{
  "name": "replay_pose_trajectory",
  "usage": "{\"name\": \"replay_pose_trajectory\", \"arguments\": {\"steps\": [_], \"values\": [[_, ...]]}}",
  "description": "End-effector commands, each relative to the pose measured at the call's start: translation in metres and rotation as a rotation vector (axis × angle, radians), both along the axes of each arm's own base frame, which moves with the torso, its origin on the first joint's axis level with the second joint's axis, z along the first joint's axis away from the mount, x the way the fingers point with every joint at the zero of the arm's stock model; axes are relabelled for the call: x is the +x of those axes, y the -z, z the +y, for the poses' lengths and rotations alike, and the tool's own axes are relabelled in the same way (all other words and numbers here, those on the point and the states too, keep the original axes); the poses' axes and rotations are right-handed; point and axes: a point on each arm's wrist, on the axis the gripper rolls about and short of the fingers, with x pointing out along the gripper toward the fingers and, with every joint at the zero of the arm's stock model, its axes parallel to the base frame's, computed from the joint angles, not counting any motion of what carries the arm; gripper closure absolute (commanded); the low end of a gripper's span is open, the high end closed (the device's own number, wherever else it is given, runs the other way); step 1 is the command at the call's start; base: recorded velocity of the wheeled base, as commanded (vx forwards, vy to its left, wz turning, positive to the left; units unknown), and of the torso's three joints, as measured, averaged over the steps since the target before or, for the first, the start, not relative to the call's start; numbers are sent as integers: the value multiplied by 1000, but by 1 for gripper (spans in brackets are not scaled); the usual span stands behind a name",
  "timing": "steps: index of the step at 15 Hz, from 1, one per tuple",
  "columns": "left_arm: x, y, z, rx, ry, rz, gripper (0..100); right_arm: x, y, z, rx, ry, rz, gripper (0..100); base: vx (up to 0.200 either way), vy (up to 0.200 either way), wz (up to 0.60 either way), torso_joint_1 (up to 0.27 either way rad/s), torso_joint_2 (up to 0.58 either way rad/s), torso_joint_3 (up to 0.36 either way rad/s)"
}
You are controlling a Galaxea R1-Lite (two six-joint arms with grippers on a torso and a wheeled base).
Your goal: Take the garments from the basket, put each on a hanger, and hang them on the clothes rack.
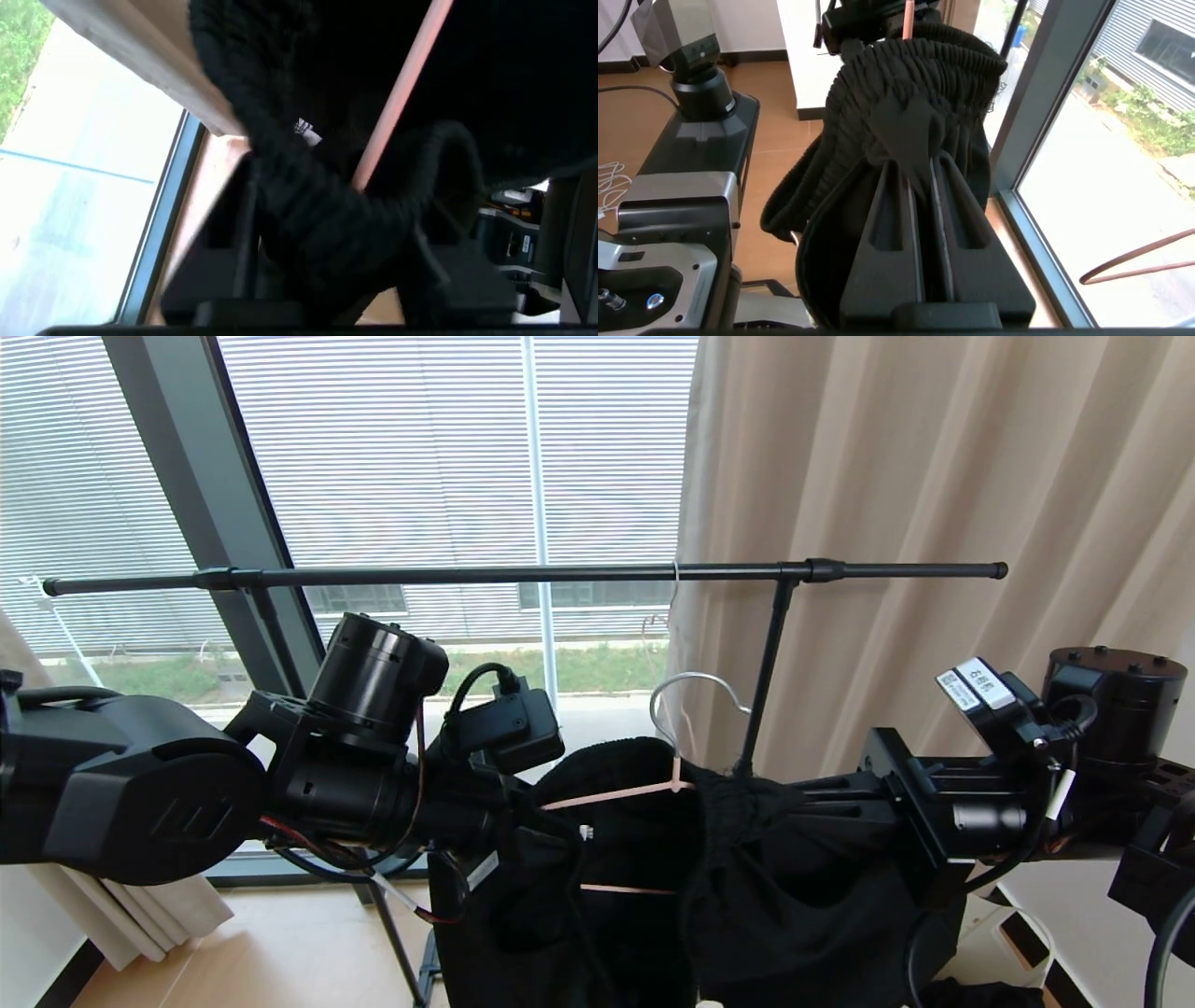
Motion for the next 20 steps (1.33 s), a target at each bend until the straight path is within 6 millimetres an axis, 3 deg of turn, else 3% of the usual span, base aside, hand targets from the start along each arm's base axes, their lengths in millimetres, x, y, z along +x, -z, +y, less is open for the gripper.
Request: {"name": "replay_pose_trajectory", "arguments": {"steps": [1, 9, 10, 15, 20], "values": [[0, 0, 0, -2, 0, 0, 100, 1, 1, 0, -1, -1, 2, 100, 0, 0, 0, 0, 0, 0], [-5, -12, 7, -51, -54, 20, 100, 6, 2, 0, -5, 15, 6, 100, 0, 0, 0, 0, 0, 0], [-5, -12, 7, -51, -54, 20, 100, 6, 2, 0, -5, 15, 6, 0, 0, 0, 0, 0, 0, 0], [-7, -22, 26, -70, -110, -3, 100, 15, -2, -32, 17, 87, -42, 0, 0, 0, 0, 0, 0, 0], [-13, -28, 49, -81, -182, -18, 100, 13, 0, -44, 32, 61, -64, 0, 0, 0, 0, 0, 0, 0]]}}
